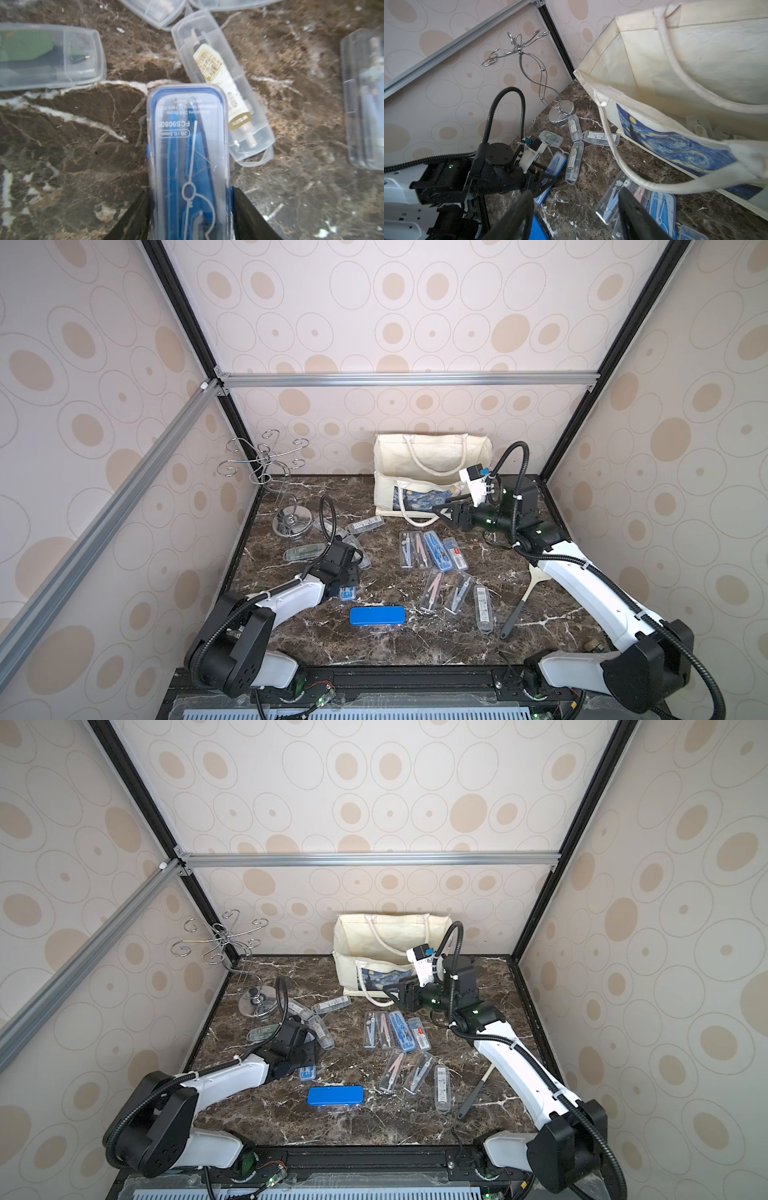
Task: Put the compass set into the canvas bag
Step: Pick up the compass set at the center of the board.
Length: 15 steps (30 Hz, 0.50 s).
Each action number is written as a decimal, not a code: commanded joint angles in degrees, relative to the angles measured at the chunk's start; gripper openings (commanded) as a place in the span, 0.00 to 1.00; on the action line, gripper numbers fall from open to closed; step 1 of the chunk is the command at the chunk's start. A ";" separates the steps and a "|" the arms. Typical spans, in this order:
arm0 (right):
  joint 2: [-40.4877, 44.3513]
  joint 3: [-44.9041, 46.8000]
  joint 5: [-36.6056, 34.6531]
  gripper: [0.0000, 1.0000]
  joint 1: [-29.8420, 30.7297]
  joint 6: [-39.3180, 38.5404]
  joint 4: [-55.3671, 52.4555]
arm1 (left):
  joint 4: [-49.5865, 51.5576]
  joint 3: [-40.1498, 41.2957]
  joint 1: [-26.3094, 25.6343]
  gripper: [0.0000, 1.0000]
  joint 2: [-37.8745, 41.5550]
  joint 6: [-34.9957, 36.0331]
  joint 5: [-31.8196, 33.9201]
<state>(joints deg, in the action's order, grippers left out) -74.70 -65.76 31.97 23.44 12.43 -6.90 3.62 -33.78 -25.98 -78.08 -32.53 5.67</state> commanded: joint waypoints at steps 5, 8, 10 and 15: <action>-5.68 -0.98 0.42 0.66 6.13 0.65 0.47 | -10.44 2.09 -1.52 0.58 6.30 7.16 -3.24; -9.38 -2.39 -0.51 0.65 7.55 5.08 1.95 | -13.50 2.42 -2.28 0.57 7.88 10.24 -5.58; -12.01 -3.36 0.57 0.64 8.32 8.10 3.81 | -15.39 2.40 -2.90 0.58 8.62 12.33 -7.35; -16.11 -6.13 -1.25 0.64 11.04 11.29 4.95 | -19.36 2.75 -3.71 0.57 10.34 15.71 -11.21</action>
<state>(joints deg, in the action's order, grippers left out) -90.13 -68.93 31.68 32.97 20.36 -4.62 -10.81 -31.18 -29.23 -69.38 -21.10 -2.22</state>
